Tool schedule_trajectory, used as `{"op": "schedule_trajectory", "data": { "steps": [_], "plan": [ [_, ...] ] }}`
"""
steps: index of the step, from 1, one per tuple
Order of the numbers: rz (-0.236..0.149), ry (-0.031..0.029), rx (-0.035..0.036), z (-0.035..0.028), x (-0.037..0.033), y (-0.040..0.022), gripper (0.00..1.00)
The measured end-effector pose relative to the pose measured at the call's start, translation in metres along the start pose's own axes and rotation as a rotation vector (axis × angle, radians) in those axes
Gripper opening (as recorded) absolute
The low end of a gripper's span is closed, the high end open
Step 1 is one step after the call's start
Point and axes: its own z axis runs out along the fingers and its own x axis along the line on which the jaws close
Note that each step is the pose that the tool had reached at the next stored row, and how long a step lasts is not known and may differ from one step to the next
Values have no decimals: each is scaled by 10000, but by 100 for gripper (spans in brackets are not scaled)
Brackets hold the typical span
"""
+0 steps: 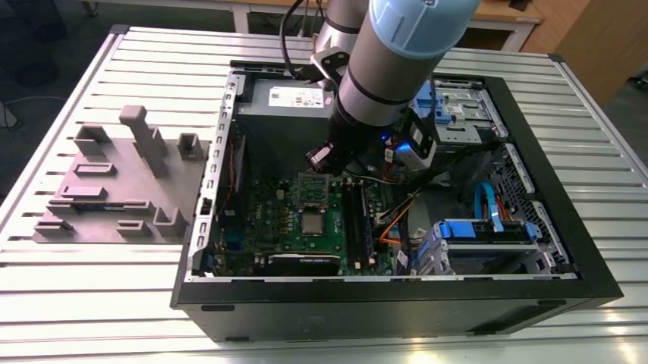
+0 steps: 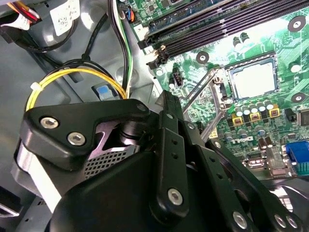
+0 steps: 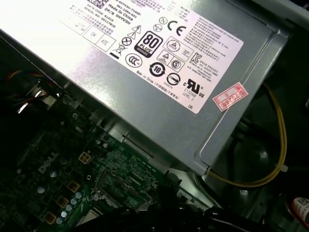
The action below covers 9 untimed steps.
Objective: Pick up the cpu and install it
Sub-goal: 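Close the cpu cover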
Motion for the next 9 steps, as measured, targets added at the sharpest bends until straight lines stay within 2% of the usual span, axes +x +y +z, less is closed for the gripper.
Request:
{"op": "schedule_trajectory", "data": {
  "steps": [4,9],
  "plan": [
    [-328,82,-11,-3,1,1,11],
    [-462,113,-18,-37,0,10,11]
  ]
}}
